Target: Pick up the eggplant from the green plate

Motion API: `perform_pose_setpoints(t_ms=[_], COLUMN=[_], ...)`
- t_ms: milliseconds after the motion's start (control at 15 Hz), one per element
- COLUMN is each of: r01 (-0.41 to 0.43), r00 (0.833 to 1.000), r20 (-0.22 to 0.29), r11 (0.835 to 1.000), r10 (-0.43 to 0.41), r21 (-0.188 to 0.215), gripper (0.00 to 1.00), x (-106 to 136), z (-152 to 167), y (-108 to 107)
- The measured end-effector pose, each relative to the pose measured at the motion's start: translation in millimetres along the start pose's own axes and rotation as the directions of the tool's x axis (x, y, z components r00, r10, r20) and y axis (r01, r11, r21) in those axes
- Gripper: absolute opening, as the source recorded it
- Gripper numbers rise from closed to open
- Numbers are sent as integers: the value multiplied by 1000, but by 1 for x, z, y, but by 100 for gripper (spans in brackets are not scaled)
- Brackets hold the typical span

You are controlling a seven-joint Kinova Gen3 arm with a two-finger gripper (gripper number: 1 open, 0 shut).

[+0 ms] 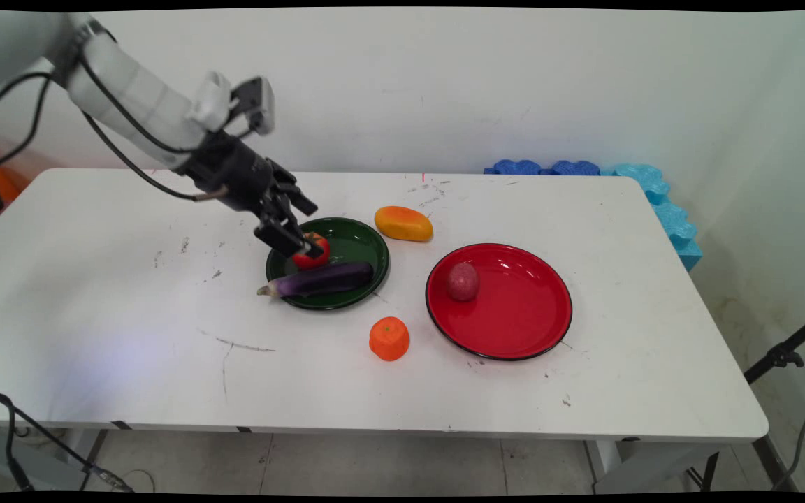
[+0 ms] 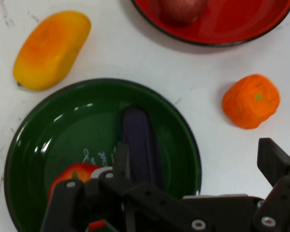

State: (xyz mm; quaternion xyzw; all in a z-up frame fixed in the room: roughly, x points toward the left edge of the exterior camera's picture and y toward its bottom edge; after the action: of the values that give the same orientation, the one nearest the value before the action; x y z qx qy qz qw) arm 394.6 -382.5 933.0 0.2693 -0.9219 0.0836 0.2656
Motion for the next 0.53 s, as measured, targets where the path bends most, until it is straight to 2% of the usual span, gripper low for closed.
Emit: perform_pose_setpoints(t_ms=[533], r01=[-6], r00=[997], r20=[79], r11=[1000], r10=[5], r21=[19], gripper=[100], x=[-16], z=[52], y=[-11])
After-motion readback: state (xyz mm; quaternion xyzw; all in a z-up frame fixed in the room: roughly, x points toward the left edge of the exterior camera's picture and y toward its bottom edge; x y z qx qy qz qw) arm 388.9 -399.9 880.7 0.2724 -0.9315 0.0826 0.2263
